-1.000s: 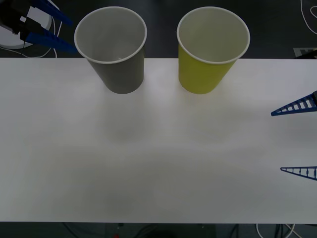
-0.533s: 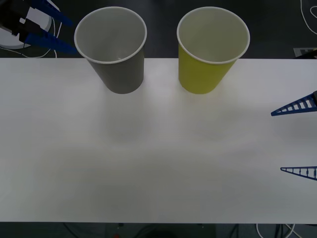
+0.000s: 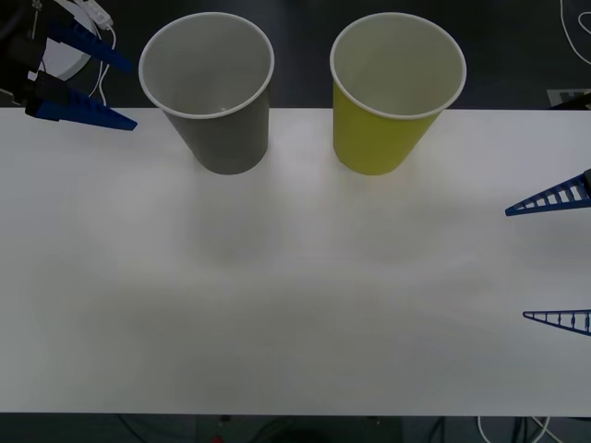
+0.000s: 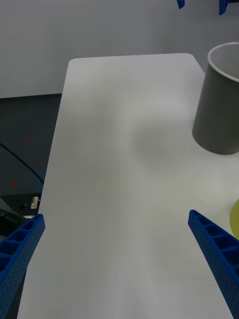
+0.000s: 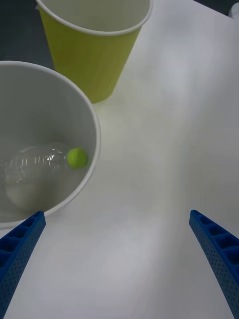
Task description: Put the can into the green bin and the plastic bottle into the gray bin
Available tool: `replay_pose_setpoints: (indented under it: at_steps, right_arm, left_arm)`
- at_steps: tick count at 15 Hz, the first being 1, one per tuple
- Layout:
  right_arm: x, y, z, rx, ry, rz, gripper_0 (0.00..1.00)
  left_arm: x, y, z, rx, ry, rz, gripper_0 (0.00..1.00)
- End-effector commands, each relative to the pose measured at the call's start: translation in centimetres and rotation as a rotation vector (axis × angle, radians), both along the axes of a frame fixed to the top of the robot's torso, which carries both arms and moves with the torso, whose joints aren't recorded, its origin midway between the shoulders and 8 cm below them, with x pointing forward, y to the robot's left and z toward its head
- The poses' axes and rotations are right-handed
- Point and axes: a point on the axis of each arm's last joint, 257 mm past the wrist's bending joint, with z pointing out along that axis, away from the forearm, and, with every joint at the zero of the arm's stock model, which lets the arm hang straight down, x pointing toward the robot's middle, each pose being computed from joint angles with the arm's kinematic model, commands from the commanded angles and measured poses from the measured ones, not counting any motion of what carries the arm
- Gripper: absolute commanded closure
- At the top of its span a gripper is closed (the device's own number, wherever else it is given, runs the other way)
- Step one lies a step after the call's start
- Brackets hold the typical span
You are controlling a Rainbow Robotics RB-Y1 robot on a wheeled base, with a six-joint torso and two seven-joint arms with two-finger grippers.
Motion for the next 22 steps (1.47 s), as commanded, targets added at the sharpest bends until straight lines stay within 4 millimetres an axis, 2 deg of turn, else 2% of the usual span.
replay_pose_setpoints:
  at_steps: [1, 18, 22]
  right_arm:
    - [0.0, 0.0, 0.0, 0.0, 0.0, 0.0, 0.0]
    - [0.0, 0.0, 0.0, 0.0, 0.0, 0.0, 0.0]
    - [0.0, 0.0, 0.0, 0.0, 0.0, 0.0, 0.0]
  left_arm:
    - [-1.0, 0.6, -0.6, 0.009, -0.016, -0.028, 0.0]
    - [-4.2, 1.5, -8.3, -0.206, -0.111, -0.176, 0.0]
    - [-5.2, 1.9, -9.5, -0.231, -0.144, -0.196, 0.0]
